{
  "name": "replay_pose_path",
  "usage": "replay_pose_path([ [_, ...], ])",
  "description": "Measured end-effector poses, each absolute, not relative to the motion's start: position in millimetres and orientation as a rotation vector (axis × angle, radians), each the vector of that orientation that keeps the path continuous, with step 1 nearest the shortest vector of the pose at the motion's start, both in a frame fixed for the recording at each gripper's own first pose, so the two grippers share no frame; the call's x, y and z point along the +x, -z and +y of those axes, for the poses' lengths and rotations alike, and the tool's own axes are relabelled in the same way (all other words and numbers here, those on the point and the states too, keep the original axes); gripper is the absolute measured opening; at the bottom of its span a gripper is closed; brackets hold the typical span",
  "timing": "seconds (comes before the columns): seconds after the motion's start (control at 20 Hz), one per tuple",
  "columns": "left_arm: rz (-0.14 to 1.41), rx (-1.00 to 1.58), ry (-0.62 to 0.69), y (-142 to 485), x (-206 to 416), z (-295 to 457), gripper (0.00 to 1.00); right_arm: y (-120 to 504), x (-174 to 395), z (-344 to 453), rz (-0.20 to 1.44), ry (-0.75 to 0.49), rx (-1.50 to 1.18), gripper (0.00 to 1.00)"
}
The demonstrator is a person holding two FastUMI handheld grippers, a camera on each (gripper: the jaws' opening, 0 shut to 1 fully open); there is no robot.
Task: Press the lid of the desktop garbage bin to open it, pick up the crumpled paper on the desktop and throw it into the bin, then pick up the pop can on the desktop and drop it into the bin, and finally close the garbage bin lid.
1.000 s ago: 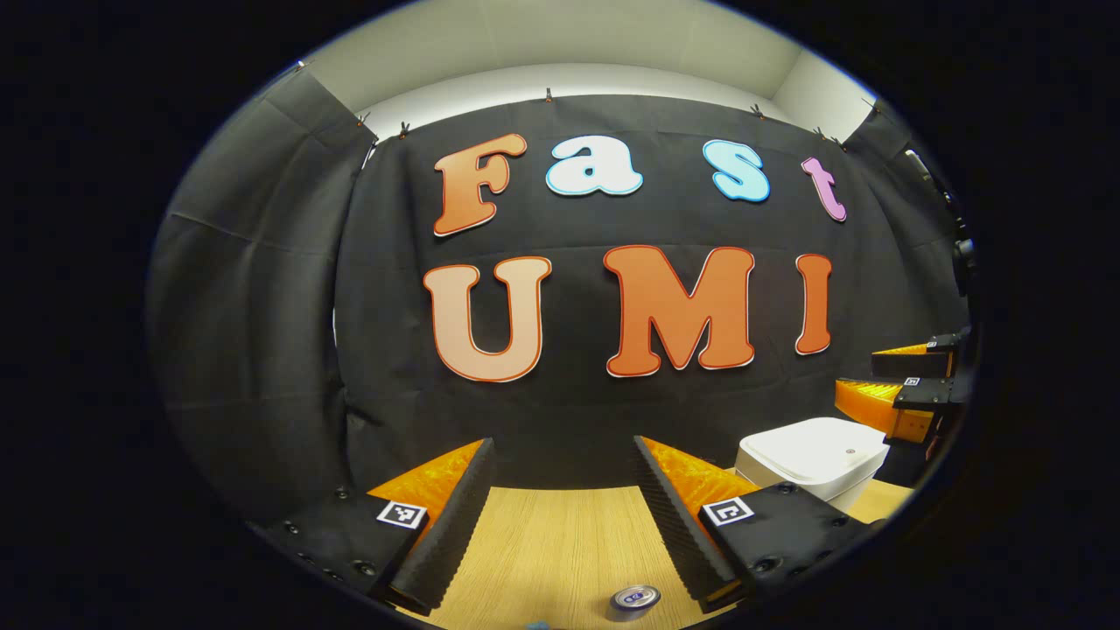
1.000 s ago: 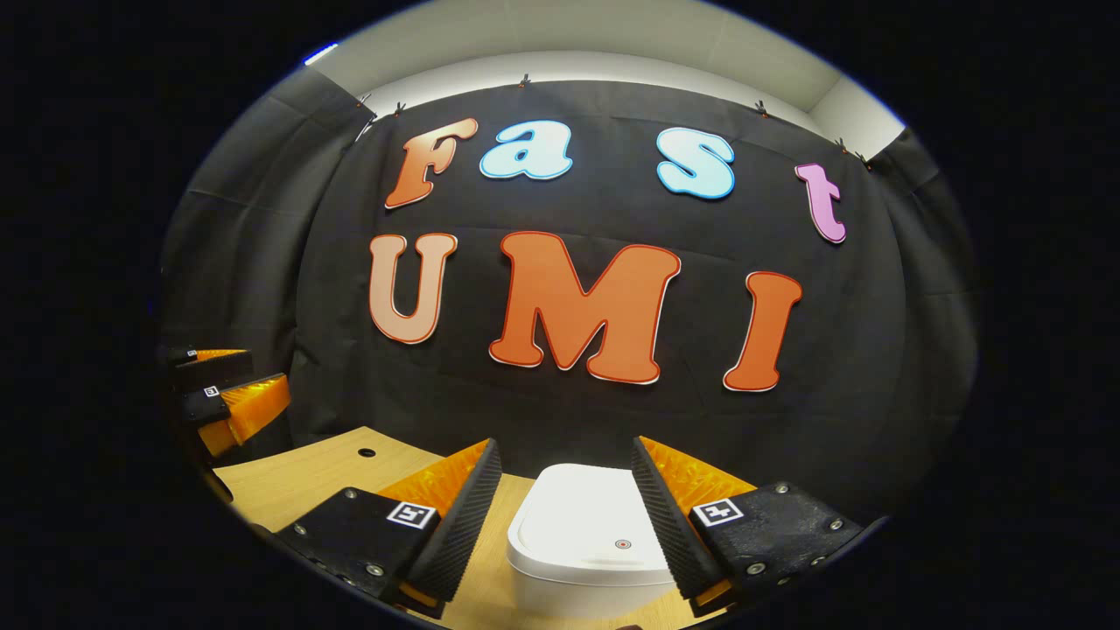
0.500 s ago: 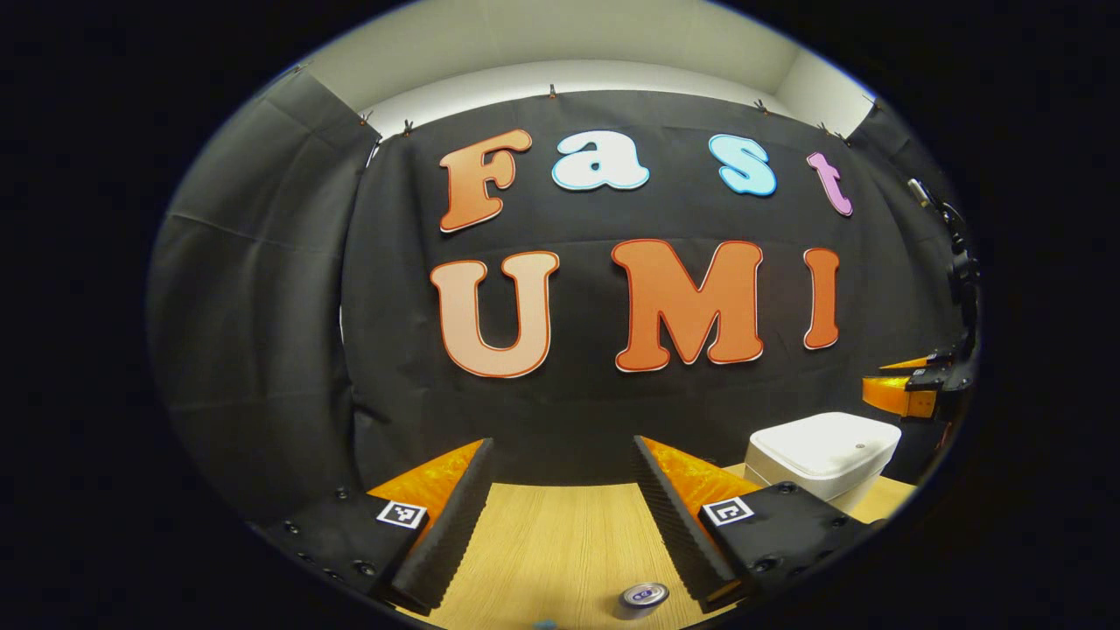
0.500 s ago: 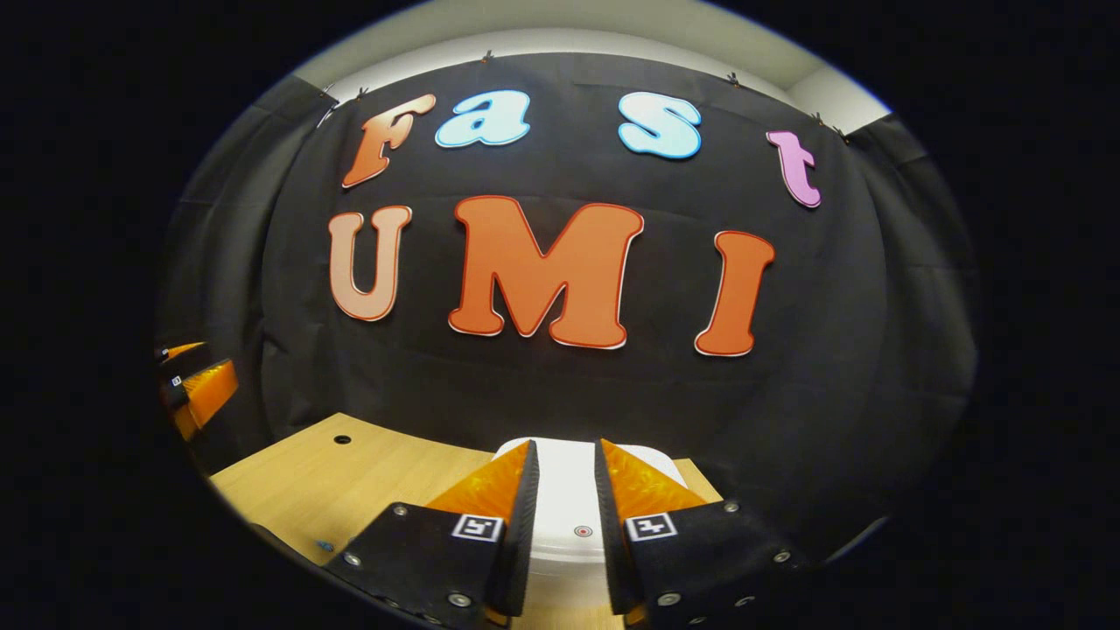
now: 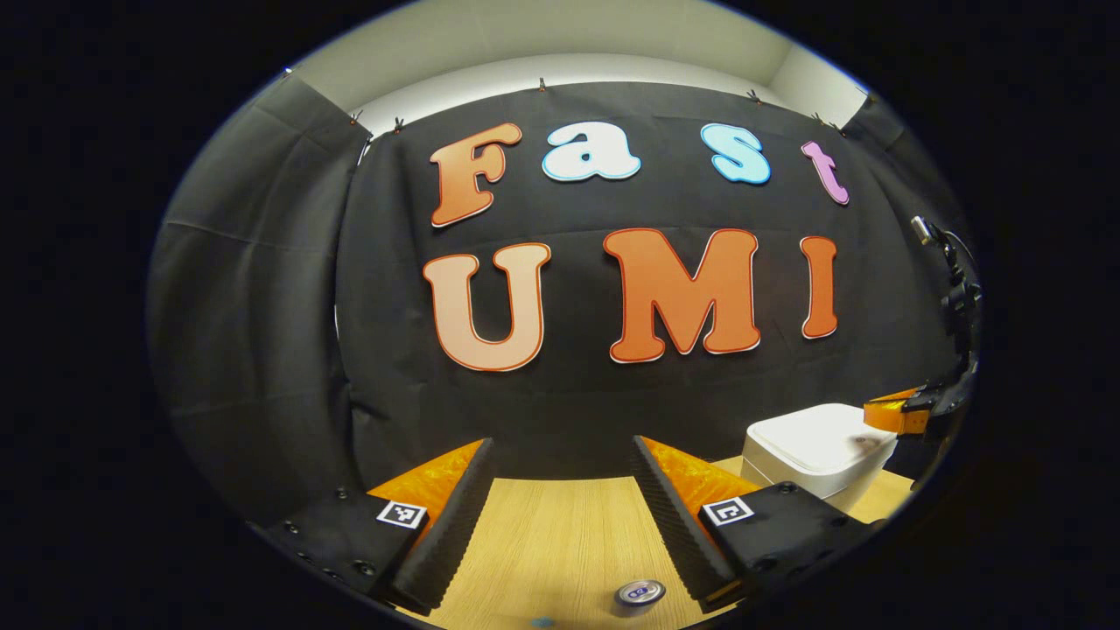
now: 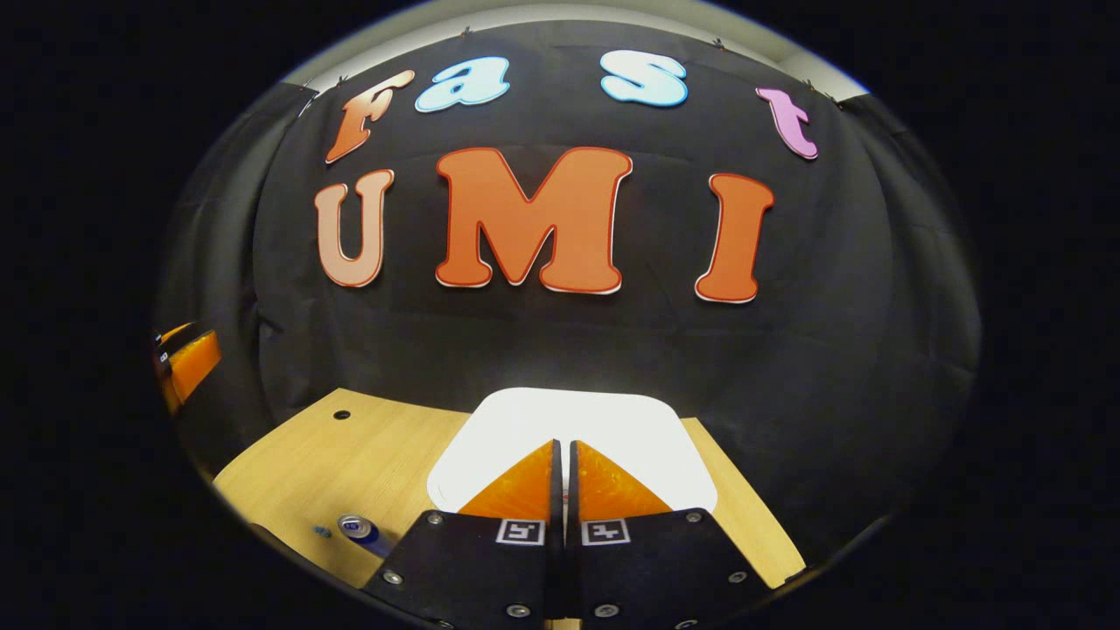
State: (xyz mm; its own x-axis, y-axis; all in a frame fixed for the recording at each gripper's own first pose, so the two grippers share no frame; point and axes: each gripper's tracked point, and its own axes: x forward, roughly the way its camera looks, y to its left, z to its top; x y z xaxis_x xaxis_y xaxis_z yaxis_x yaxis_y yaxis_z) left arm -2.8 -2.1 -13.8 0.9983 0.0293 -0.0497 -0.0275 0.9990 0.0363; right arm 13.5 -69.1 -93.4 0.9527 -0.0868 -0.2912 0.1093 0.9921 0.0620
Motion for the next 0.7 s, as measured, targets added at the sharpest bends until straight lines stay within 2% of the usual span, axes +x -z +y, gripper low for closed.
replay_pose_path([
  [0.7,0.077,0.066,-0.061,19.5,-9.9,-30.9,0.99,121.2,12.6,-62.6,0.406,-0.016,0.027,0.01],
])
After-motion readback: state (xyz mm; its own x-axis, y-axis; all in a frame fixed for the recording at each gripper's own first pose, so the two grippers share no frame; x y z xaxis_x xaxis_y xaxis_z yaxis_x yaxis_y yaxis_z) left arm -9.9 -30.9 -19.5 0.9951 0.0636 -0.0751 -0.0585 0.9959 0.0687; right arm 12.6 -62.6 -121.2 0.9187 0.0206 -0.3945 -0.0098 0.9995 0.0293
